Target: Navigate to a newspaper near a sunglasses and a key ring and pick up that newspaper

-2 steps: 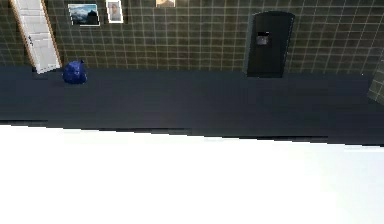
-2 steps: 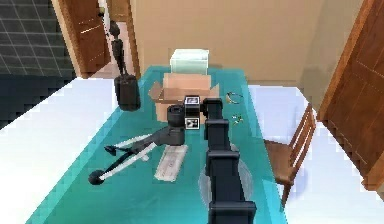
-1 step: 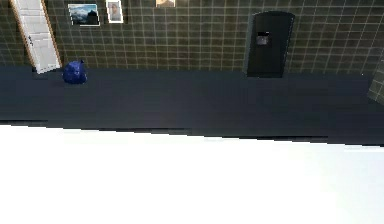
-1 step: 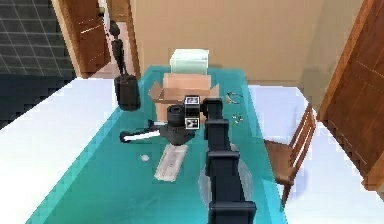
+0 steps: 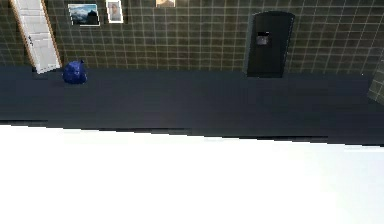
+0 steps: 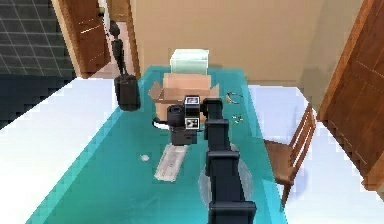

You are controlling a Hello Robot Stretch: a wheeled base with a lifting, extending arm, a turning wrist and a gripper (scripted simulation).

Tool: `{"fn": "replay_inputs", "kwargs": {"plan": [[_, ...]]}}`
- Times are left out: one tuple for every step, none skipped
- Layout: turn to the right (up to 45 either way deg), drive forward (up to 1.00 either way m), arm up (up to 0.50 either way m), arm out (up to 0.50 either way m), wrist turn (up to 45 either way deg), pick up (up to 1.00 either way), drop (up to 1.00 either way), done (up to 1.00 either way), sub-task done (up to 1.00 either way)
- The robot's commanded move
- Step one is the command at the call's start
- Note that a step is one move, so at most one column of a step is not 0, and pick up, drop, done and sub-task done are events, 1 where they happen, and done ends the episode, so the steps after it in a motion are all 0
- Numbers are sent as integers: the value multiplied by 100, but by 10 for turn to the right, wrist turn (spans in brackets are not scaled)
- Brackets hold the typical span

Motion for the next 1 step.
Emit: {"fn": "replay_inputs", "kwargs": {"plan": [[0,0,-30,0,0,0,0,0,0]]}}
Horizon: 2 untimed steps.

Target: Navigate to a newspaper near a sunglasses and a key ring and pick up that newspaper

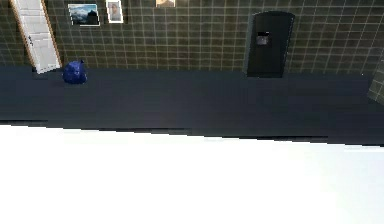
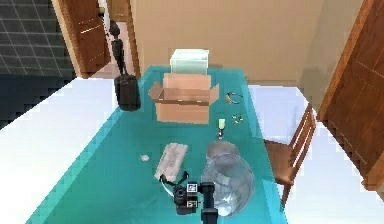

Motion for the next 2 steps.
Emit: {"fn": "replay_inputs", "kwargs": {"plan": [[0,0,0,0,0,100,0,0,0],[0,0,10,0,0,0,0,0,0]]}}
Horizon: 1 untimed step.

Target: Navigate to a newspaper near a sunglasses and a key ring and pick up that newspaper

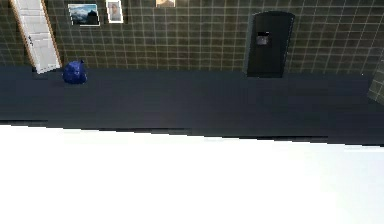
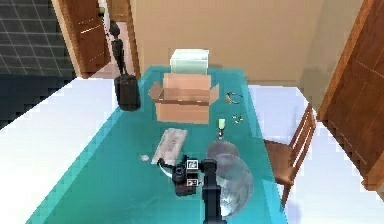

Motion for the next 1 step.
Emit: {"fn": "replay_inputs", "kwargs": {"plan": [[0,0,0,0,0,0,0,100,0]]}}
